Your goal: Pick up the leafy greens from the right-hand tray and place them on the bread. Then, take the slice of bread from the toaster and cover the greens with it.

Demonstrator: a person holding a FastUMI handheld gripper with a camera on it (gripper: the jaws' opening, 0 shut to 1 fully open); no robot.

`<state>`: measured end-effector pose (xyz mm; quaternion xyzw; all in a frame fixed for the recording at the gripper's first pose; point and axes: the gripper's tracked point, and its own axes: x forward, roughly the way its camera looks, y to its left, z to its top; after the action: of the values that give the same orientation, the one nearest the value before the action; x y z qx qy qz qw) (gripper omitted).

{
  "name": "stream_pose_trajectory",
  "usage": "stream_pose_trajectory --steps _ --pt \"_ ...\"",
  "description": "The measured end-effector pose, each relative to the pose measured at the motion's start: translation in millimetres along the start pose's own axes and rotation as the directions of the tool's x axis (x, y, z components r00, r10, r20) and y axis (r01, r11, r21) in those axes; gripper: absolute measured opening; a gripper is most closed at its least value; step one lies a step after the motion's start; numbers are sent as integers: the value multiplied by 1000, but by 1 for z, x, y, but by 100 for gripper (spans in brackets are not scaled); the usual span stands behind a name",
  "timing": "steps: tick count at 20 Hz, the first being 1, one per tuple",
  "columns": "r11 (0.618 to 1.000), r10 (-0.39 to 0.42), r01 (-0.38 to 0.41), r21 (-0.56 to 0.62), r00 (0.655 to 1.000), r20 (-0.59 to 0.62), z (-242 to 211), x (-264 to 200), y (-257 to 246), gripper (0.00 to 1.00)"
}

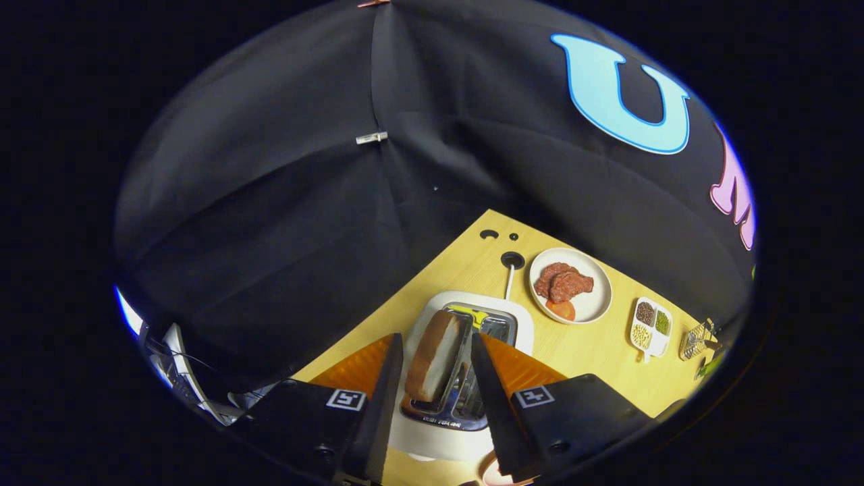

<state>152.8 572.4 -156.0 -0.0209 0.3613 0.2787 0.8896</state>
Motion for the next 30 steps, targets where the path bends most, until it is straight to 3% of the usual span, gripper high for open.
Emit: stream_pose_trajectory --steps 3,6,8,11,16,24,27,30 --pt "1000 -26 26 -3 999 -46 -11 17 -3 62" --pt "996 -86 86 5 993 -78 -19 23 -19 38" --pt "995 -81 85 47 994 -78 -21 24 -20 24" --pt "995 -31 37 97 998 -63 -18 22 -15 17" --pt "987 21 -27 157 999 44 10 -5 -22 13" --pt "960 60 -129 250 962 267 53 -118 -59 13" --pt "957 21 -108 269 952 306 36 -159 -89 13" --pt "949 -63 -30 314 958 281 -11 -187 -131 13"
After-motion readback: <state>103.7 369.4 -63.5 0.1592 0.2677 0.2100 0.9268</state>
